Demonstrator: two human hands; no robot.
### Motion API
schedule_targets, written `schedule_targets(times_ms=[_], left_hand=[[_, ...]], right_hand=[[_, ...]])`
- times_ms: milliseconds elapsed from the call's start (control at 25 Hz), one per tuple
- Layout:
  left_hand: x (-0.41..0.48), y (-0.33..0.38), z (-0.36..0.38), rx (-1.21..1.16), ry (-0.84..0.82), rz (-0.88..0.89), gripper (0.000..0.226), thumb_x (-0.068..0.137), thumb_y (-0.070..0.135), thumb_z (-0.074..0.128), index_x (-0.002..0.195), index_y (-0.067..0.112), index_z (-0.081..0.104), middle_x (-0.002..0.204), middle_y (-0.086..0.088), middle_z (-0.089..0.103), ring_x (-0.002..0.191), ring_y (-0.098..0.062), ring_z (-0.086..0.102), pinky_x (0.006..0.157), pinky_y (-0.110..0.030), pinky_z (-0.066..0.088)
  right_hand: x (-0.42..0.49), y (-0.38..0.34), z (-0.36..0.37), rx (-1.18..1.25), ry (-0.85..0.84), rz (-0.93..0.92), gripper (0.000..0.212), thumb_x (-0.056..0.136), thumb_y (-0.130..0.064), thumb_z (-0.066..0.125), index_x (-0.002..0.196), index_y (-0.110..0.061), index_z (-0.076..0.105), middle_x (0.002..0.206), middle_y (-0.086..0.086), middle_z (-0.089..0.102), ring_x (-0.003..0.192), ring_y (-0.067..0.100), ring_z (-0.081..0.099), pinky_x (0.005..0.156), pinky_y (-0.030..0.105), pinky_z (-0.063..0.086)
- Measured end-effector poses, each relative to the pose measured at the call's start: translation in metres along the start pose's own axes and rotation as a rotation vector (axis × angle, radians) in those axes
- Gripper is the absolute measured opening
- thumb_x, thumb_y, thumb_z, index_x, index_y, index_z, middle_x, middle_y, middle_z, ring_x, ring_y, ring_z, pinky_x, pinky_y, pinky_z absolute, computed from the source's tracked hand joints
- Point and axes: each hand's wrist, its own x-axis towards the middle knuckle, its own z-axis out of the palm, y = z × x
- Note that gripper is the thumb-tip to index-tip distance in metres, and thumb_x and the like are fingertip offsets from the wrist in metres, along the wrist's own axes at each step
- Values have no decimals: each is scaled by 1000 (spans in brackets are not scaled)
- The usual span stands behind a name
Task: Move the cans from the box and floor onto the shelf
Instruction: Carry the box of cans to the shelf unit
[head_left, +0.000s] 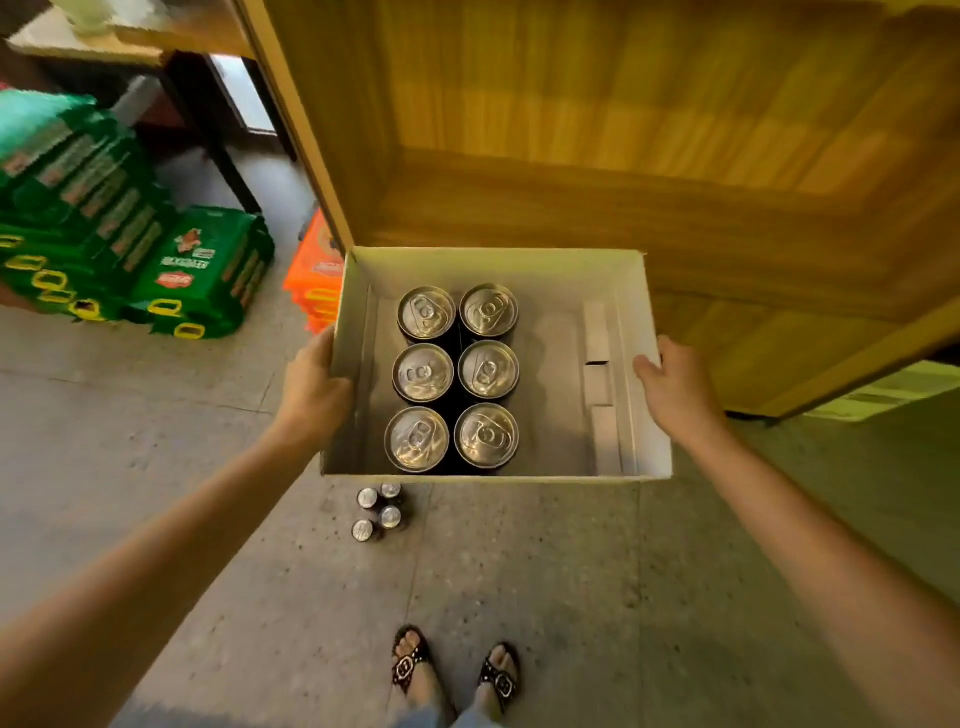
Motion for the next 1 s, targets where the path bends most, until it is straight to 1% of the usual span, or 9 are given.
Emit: schedule_targets(times_ms=[120, 240, 360, 520, 640, 720, 840, 920, 1000], left_hand=[[19, -49, 38, 21, -7, -35, 60, 76, -20, 46, 129, 7, 49, 123, -20, 59, 114, -34, 55, 92, -42, 48], [34, -105, 80, 30, -38, -41, 59, 79, -19, 44, 132, 7, 45, 126, -18, 57, 110, -25, 53, 85, -32, 44], [56, -176, 131, 55, -68, -34, 59, 80, -18, 44, 133, 8, 44, 126, -17, 57, 101, -15, 48, 82, -30, 42], [94, -284, 205, 84, -103, -15, 58, 80, -17, 45, 132, 8, 45, 118, -12, 58, 100, -15, 49, 76, -26, 43], [117, -356, 258, 73, -147, -12, 54, 83, -15, 46, 132, 8, 44, 110, -6, 55, 100, -16, 50, 72, -24, 43], [133, -403, 294, 81, -165, 1, 54, 83, -16, 44, 133, 6, 44, 105, -3, 51, 98, -15, 48, 70, -21, 42], [152, -463, 336, 100, -178, 22, 52, 80, -17, 43, 127, 5, 49, 109, -9, 60, 100, -20, 54, 76, -30, 44], [160, -498, 359, 97, -194, 21, 52, 80, -17, 43, 126, 6, 50, 114, -14, 62, 100, -21, 56, 78, -32, 45], [159, -525, 378, 95, -201, 25, 49, 81, -15, 44, 125, 6, 50, 115, -16, 62, 98, -21, 55, 79, -32, 46]], right_hand=[[6, 48, 41, -34, 2, 39, 29, 95, -11, 39, 119, 0, 51, 119, 18, 58, 104, 28, 55, 85, 32, 40], [9, 104, 91, -41, -20, 92, 30, 94, -11, 39, 121, -2, 50, 124, 17, 56, 111, 29, 54, 90, 32, 39], [19, 171, 151, -77, -19, 148, 32, 95, -14, 38, 124, -3, 48, 124, 16, 56, 111, 28, 55, 88, 34, 42], [32, 269, 241, -120, -6, 171, 30, 95, -15, 38, 120, -3, 49, 118, 17, 58, 103, 26, 57, 84, 37, 47], [45, 344, 306, -133, 1, 186, 33, 95, -17, 39, 122, -1, 48, 123, 20, 56, 107, 29, 56, 91, 41, 48], [54, 390, 345, -148, 5, 198, 33, 95, -17, 39, 120, 3, 49, 120, 23, 56, 102, 31, 58, 87, 41, 47], [58, 439, 389, -102, -3, 198, 27, 95, -11, 39, 115, 2, 52, 114, 20, 59, 105, 31, 57, 81, 34, 43], [59, 468, 415, -66, -4, 207, 29, 95, -11, 38, 118, 0, 52, 117, 18, 58, 107, 30, 55, 82, 31, 41], [58, 494, 437, -71, -9, 222, 30, 95, -12, 38, 121, -1, 50, 121, 18, 57, 110, 30, 54, 86, 33, 42]])
